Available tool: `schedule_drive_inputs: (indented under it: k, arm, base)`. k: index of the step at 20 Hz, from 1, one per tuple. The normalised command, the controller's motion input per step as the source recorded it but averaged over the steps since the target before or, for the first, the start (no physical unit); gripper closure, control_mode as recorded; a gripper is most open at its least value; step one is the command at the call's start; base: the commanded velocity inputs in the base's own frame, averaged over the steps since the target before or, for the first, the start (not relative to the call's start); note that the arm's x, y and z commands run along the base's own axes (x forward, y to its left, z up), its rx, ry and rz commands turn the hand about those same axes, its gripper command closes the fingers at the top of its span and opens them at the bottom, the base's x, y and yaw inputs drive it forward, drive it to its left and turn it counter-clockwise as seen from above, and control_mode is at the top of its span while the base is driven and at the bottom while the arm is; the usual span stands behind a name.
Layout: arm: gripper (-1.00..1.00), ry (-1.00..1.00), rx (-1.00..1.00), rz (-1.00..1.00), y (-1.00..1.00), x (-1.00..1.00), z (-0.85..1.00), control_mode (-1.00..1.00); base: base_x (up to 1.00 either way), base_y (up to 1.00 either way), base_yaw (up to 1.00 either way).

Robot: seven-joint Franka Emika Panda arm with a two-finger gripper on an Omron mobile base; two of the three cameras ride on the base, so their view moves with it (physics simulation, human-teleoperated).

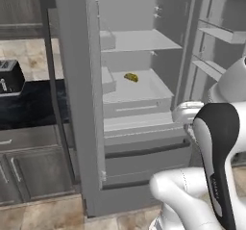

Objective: Retrieve the butter from the fridge and place it on a plate on the dining table. Then retrieve the butter knife by the fridge and place it near the plate.

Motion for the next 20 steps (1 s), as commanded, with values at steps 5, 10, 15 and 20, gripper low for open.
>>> schedule_drive_inputs:
  k: [5,10,15,20]
  arm:
    - [1.0,0.0,0.0,0.0,0.0,0.0,0.0,1.0]
    - [1.0,0.0,0.0,0.0,0.0,0.0,0.0,1.0]
    - [1.0,0.0,0.0,0.0,0.0,0.0,0.0,1.0]
    - [1.0,0.0,0.0,0.0,0.0,0.0,0.0,1.0]
  base:
    - [-0.89,0.0,0.0]
    - [-0.7,0.15,-0.16]
    - [-0.57,0.09,-0.43]
    - [-0.5,0.0,-0.46]
